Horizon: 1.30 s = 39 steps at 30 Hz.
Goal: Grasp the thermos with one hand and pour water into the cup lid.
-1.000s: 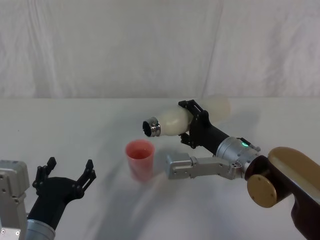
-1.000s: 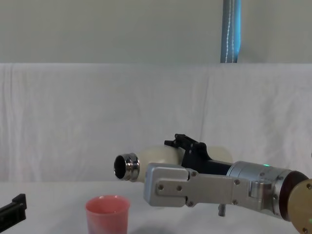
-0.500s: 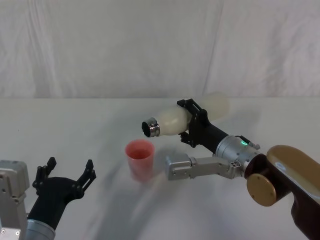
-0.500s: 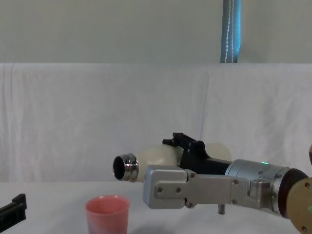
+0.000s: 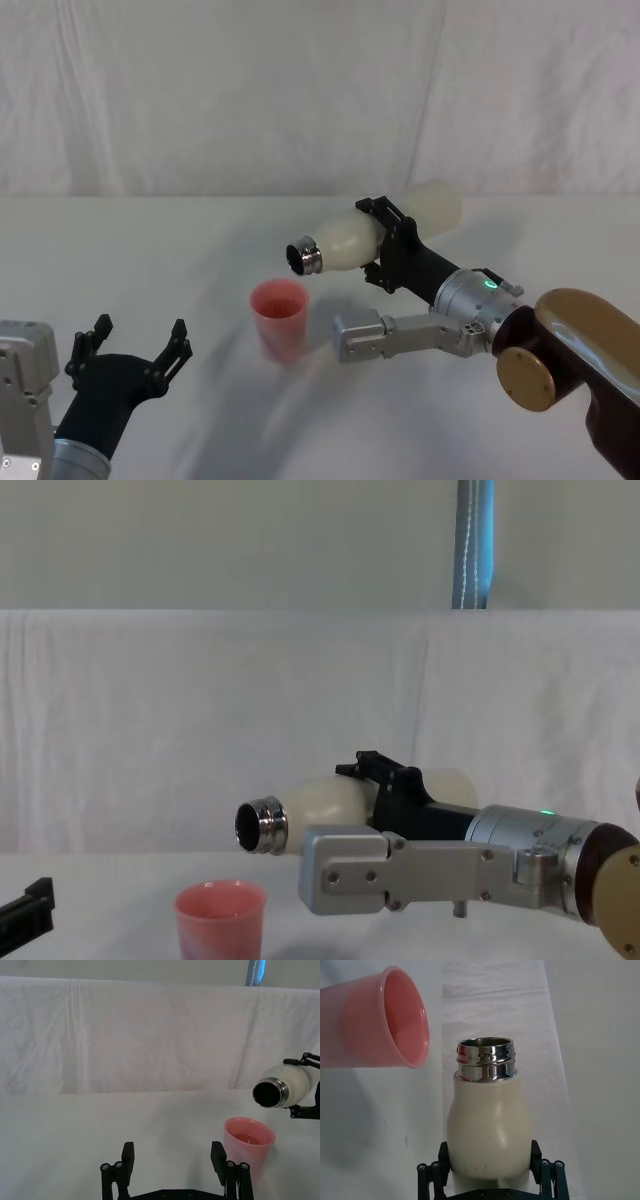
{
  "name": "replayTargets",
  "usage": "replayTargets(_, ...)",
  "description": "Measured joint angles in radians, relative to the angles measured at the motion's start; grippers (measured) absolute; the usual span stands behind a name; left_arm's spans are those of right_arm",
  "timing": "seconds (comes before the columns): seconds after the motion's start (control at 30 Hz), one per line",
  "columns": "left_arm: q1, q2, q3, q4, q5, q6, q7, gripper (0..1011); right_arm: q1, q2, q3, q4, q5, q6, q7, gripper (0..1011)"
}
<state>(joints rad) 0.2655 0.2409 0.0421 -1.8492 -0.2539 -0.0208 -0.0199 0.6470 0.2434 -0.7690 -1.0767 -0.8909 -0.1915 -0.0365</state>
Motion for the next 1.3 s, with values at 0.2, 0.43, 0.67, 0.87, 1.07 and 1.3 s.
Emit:
replayTargets(0.2,0.000,0.000,0.000,0.000,0.000,0.000,0.000,1001,0.004,0.003,-0.004,0.000,-0.007,0.000,-0.006,955)
replayTargets(0.43,0.000,0.000,0.000,0.000,0.000,0.000,0.000,1001,0.010,0.004,-0.009,0.004,-0.016,-0.001,-0.013,955)
replayTargets(0.67,0.000,0.000,0.000,0.000,0.000,0.000,0.000,1001,0.013,0.005,-0.013,0.008,-0.022,-0.001,-0.019,955)
replayTargets(0.87,0.000,0.000,0.000,0.000,0.000,0.000,0.000,1001,0.015,0.004,-0.014,0.012,-0.023,-0.001,-0.021,955)
replayTargets(1.07,0.000,0.000,0.000,0.000,0.000,0.000,0.000,1001,0.015,0.003,-0.014,0.013,-0.022,-0.002,-0.021,955)
replayTargets(1.3,0.000,0.000,0.000,0.000,0.000,0.000,0.000,1001,0.016,0.004,-0.015,0.013,-0.022,-0.002,-0.021,955)
